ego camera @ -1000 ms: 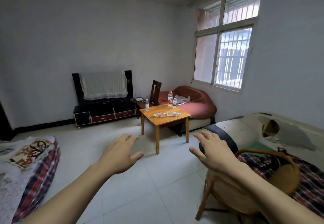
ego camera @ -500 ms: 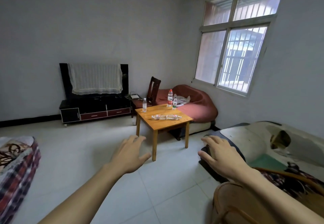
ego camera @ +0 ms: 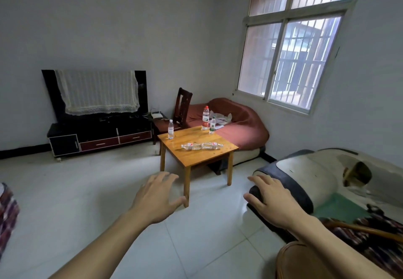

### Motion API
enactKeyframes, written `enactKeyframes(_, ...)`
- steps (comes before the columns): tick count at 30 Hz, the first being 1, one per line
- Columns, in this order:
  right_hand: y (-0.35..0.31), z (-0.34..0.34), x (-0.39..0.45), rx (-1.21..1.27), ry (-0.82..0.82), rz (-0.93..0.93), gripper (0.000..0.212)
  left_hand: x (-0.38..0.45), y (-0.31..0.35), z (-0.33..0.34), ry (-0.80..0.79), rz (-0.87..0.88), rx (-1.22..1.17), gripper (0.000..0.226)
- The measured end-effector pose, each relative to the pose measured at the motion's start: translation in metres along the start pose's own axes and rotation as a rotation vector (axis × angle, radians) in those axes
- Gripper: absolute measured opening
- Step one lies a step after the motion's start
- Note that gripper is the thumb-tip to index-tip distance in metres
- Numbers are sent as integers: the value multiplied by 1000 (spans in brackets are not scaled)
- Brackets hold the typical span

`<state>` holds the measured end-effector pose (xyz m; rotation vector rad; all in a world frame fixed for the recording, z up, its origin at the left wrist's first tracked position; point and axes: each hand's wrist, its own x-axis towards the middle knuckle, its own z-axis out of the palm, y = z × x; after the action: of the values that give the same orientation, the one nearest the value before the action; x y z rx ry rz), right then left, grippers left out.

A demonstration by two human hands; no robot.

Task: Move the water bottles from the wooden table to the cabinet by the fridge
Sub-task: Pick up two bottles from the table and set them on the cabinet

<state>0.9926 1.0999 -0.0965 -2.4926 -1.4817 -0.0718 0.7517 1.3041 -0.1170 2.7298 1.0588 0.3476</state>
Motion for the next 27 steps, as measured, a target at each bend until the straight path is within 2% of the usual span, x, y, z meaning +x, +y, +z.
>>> enactKeyframes(4,26,15,59,54,26,3,52,70,5,7,-11,4,52,70)
enactKeyframes(14,94,36,220,83,3,3,59,245,21,22,-18,-13,63,71)
enactKeyframes(27,123,69,422,-18,-7,42,57,472,-35,83,-66,40,-57,79)
